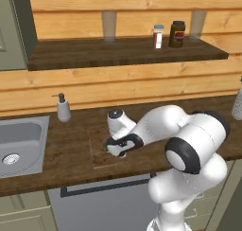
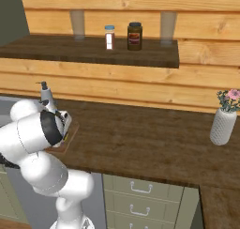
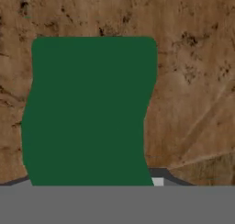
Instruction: Pick up the sponge from the counter and clean the cutting board by briefly scrubbing or pressing down on the cutting board. Once finished, release the sponge.
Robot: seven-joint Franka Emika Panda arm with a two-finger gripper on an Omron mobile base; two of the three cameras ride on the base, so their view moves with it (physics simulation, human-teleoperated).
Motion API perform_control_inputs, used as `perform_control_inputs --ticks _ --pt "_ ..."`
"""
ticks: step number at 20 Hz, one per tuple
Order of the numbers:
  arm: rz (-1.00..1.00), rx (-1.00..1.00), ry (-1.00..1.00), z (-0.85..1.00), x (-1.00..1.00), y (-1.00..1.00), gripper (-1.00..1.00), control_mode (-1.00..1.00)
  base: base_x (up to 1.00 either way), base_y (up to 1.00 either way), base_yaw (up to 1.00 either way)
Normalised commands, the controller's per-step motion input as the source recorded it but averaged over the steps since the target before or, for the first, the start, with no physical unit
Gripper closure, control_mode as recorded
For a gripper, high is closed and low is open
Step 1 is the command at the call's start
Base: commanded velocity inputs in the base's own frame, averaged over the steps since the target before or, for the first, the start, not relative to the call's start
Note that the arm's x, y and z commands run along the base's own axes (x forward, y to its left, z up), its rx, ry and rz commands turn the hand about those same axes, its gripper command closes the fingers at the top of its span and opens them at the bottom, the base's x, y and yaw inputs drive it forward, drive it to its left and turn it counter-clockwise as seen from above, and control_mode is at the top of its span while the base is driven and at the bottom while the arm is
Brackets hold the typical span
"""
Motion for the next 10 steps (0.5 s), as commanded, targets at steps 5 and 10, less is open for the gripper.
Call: perform_control_inputs --ticks 5,10 --pt "0.0 0.0 0.0 0.0 0.59 -0.68 1.0 -1.0 0.0 0.0 0.0" --pt "0.05 0.0 -0.07 0.06 0.83 -0.06 1.0 -1.0 0.0 0.0 0.0"
